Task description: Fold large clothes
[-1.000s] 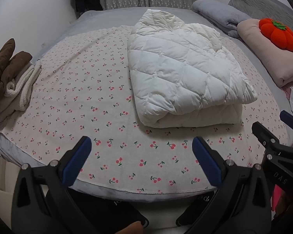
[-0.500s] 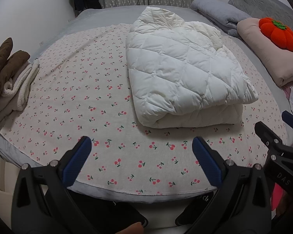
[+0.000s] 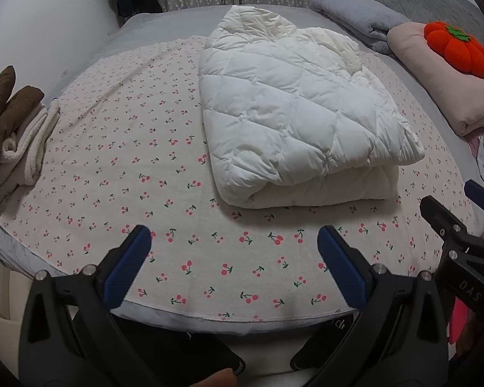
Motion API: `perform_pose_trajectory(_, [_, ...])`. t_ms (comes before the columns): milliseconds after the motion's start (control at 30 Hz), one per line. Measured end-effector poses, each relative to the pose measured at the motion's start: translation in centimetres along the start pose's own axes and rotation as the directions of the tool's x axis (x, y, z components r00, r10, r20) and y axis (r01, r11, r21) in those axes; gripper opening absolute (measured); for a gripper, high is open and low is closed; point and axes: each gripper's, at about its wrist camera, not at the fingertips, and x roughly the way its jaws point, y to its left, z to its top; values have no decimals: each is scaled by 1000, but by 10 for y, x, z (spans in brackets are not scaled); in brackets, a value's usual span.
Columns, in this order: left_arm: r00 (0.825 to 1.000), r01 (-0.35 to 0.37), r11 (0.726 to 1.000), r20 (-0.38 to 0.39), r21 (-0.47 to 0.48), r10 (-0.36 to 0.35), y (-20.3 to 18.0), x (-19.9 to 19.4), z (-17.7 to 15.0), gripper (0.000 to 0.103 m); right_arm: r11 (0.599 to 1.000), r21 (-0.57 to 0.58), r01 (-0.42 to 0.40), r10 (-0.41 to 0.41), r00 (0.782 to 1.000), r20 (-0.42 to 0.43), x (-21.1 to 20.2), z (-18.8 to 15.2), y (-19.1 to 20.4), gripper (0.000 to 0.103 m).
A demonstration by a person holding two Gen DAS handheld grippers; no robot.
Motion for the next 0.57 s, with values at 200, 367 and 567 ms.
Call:
perform_pose_trajectory(200, [1000,6,1000,-10,-2,-6,0,4,0,102,1000,-7,-4,4,1000,-7,5,1,3,90])
perform_pose_trajectory(367, [1000,8,1000,-21,-7,-8,4,10,0,102,1000,-16,-16,16,1000,-18,11,2,9,90])
perform_pose_trajectory(567, [999,14,1000,-37,-21,-14,11,18,2,102,1000,-18,-24,23,999,-30,19,4,13,90])
